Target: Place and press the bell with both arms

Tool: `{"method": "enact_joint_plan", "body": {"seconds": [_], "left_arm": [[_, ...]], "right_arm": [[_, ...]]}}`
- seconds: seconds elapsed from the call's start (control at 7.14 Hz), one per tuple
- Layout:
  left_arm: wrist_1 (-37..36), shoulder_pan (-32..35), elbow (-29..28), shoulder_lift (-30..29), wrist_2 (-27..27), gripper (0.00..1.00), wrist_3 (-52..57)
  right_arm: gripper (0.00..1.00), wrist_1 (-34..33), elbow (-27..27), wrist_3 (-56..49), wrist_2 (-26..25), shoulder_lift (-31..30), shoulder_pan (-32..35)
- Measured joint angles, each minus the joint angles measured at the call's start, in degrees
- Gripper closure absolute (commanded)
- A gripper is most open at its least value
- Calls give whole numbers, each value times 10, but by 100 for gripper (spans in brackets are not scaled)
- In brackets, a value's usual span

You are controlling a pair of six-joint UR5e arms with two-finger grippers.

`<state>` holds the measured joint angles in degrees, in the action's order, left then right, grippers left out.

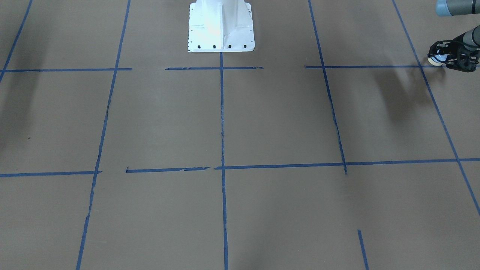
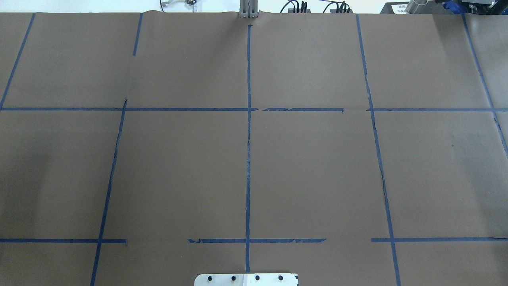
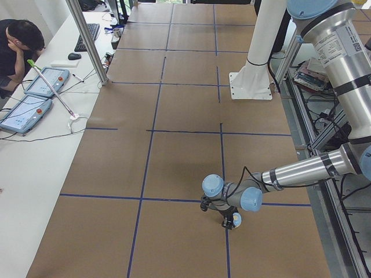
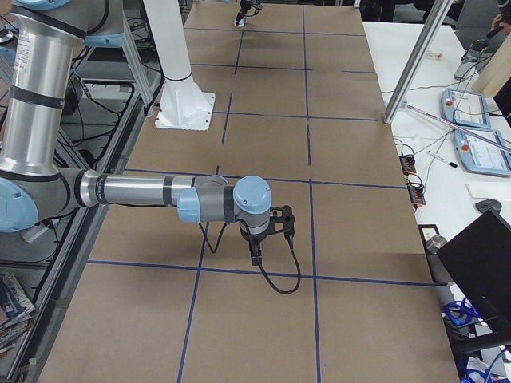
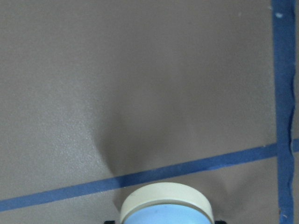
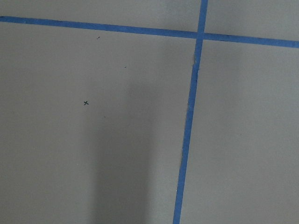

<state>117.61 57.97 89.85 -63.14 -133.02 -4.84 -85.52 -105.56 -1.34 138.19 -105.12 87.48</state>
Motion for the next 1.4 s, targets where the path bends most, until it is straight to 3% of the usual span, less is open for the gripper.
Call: {"method": "enact_joint_plan", "body": {"seconds": [0.42,0.7,0.98,1.26,1.4], "left_arm": [[0,24,127,-9,1,92,-108],[-2,18,180,-75,1,92,-279],[-37,-11,181,-191,1,92,-404],[-174,-59,161,-364,5,92,-471],[-224,-88,119,-459,8,92,-521]], "right_arm": [[0,0,-1,1,1,-1,0],[0,0,0,1,1,-1,0],[0,0,0,2,1,-1,1],[0,0,1,2,1,-1,0],[0,0,1,2,0,-1,0]]}}
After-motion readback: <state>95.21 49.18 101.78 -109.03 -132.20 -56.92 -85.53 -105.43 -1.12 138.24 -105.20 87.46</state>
